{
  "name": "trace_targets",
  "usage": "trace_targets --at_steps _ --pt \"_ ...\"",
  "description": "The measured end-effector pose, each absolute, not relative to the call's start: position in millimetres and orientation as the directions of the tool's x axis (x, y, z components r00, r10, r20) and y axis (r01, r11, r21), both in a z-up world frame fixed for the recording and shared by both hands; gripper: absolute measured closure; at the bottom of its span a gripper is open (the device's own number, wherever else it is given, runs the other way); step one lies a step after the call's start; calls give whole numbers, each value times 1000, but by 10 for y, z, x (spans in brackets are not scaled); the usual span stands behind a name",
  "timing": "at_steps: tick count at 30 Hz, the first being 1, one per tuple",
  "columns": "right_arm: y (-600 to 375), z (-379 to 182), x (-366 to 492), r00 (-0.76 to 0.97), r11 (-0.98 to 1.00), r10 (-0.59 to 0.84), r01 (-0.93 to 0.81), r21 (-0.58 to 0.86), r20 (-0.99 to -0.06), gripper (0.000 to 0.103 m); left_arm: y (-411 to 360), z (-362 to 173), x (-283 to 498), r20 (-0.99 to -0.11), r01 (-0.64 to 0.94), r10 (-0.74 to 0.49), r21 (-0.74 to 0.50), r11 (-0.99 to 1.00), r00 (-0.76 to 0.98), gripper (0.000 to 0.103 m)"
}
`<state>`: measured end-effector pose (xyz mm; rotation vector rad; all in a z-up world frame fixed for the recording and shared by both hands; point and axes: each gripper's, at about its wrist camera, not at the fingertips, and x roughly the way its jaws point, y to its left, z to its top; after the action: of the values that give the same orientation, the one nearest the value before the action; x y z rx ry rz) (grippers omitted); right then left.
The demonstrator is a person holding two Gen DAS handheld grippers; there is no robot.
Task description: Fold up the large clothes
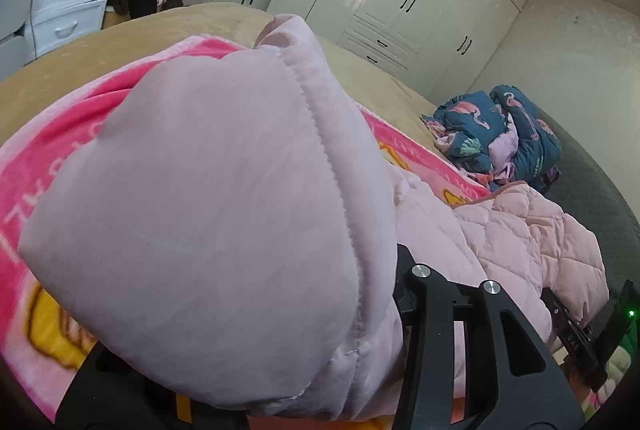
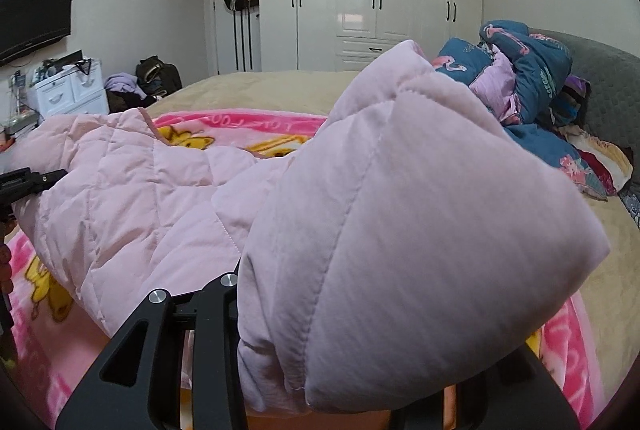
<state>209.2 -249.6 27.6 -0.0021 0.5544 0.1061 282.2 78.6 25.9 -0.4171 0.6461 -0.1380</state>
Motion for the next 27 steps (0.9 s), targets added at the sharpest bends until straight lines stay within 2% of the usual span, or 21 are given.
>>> trace_targets --at_steps 17,27 --pt "-2560 161 1265 833 993 118 -105 55 -541 68 813 204 2055 -557 10 -224 -360 933 800 66" --pt "-2760 -101 1255 797 987 120 -30 160 -592 66 839 32 2047 -596 -24 -178 -316 948 783 61"
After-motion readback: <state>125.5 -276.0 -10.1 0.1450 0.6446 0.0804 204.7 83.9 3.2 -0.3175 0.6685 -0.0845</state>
